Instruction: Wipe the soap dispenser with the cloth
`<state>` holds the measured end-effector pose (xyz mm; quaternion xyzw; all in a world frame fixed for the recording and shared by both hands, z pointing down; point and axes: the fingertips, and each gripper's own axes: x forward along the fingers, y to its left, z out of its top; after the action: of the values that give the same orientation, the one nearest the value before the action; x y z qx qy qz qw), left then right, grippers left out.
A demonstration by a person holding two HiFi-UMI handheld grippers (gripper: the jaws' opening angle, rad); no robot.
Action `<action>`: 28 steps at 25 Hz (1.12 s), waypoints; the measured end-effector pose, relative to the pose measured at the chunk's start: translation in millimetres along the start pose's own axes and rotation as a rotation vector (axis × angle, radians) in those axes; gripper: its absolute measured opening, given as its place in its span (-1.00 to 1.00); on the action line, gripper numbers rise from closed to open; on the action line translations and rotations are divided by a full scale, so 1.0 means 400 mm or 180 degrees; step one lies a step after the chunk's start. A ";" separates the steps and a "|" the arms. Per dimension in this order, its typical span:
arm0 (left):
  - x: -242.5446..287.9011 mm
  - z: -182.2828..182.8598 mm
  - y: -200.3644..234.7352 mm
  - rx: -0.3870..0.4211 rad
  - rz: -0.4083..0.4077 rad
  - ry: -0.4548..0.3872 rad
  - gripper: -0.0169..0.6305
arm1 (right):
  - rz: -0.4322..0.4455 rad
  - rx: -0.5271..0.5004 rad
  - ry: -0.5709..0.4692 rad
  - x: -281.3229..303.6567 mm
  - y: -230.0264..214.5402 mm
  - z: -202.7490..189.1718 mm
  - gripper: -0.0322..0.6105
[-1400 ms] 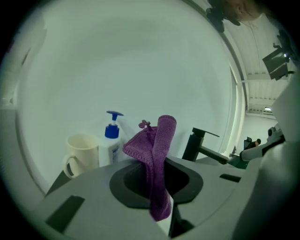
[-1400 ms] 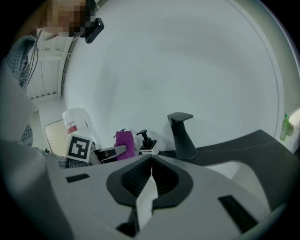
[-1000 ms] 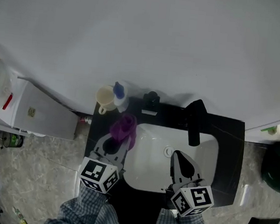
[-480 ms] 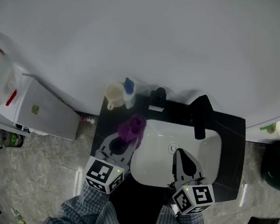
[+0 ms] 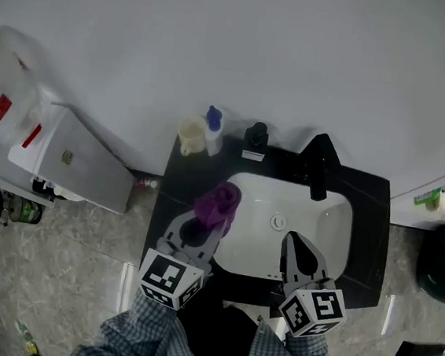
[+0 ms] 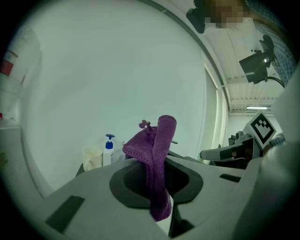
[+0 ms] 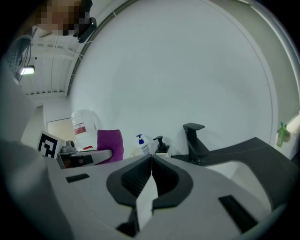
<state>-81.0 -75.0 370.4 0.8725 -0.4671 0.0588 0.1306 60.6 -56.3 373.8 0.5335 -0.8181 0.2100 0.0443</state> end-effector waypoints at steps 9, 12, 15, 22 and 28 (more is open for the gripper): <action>-0.125 -0.019 -0.145 -0.0055 0.0062 -0.0148 -0.76 | -0.0011 -0.0042 -0.0037 -0.206 0.001 -0.056 -0.84; -0.176 -0.030 -0.190 -0.0044 0.0106 -0.0202 -0.76 | 0.0023 -0.0059 -0.0059 -0.272 0.013 -0.080 -0.84; -0.240 -0.051 -0.236 -0.0070 0.0175 -0.0234 -0.76 | 0.0053 -0.0042 -0.0060 -0.347 0.032 -0.115 -0.84; -0.352 -0.078 -0.312 -0.0102 0.0283 -0.0285 -0.76 | 0.0102 -0.0067 -0.0075 -0.481 0.057 -0.152 -0.84; -0.405 -0.081 -0.325 -0.0131 0.0326 -0.0300 -0.76 | 0.0137 -0.0065 -0.0041 -0.504 0.085 -0.170 -0.84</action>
<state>-62.8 132.7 342.7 0.8465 -0.5178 0.0147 0.1232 106.1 154.1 365.7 0.5167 -0.8317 0.1991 0.0400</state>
